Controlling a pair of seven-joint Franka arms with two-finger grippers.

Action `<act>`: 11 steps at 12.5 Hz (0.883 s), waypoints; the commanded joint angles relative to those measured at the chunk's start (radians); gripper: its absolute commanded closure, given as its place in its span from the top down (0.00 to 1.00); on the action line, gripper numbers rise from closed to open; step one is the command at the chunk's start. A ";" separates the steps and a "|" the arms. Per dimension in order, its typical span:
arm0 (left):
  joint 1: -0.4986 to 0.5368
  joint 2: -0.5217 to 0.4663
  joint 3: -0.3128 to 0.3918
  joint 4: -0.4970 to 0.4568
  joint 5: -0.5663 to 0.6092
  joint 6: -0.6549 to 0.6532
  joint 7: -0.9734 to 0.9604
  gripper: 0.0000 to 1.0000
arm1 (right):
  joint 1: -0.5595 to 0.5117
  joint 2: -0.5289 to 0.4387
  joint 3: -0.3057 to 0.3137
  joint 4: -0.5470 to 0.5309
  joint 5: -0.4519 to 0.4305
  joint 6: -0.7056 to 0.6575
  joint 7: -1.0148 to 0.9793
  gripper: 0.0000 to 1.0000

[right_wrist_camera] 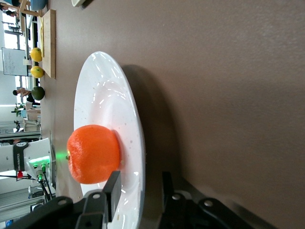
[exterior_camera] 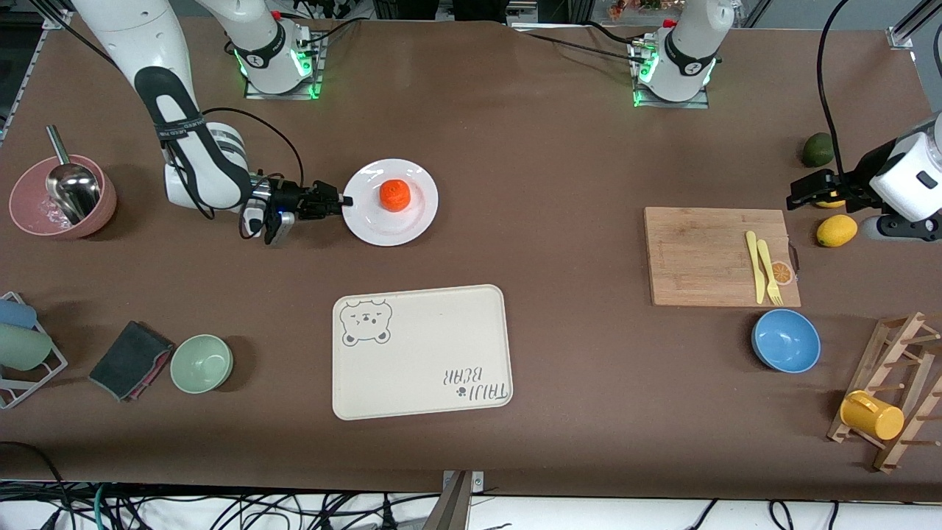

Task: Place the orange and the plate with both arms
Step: 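Grip the white plate rim with the right gripper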

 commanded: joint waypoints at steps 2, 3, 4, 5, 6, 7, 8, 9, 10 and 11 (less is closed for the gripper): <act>-0.002 0.007 0.004 0.024 0.022 -0.018 0.014 1.00 | -0.004 -0.002 0.030 -0.008 0.040 0.034 -0.025 0.34; -0.002 0.007 0.004 0.024 0.022 -0.018 0.015 1.00 | -0.004 -0.002 0.030 -0.009 0.040 0.036 -0.025 0.28; -0.002 0.007 0.004 0.024 0.022 -0.018 0.014 1.00 | -0.004 -0.003 0.030 -0.009 0.040 0.036 -0.029 0.26; -0.001 0.007 0.004 0.024 0.022 -0.016 0.015 1.00 | -0.004 -0.002 0.030 -0.009 0.040 0.034 -0.038 0.24; 0.002 0.007 0.004 0.026 0.022 -0.016 0.018 1.00 | -0.004 -0.002 0.030 -0.009 0.040 0.034 -0.041 0.23; 0.005 0.007 0.004 0.024 0.021 -0.016 0.020 1.00 | -0.004 -0.002 0.030 -0.009 0.040 0.034 -0.047 0.19; 0.005 0.007 0.004 0.026 0.021 -0.016 0.020 1.00 | -0.004 0.001 0.030 -0.009 0.040 0.034 -0.047 0.17; 0.007 0.006 0.004 0.026 0.021 -0.016 0.020 1.00 | -0.004 0.004 0.030 -0.009 0.040 0.034 -0.047 0.16; 0.007 0.006 0.004 0.024 0.021 -0.018 0.020 1.00 | -0.004 0.004 0.030 -0.009 0.040 0.034 -0.048 0.15; 0.005 0.007 0.004 0.026 0.021 -0.018 0.020 1.00 | -0.004 0.004 0.030 -0.009 0.040 0.034 -0.052 0.13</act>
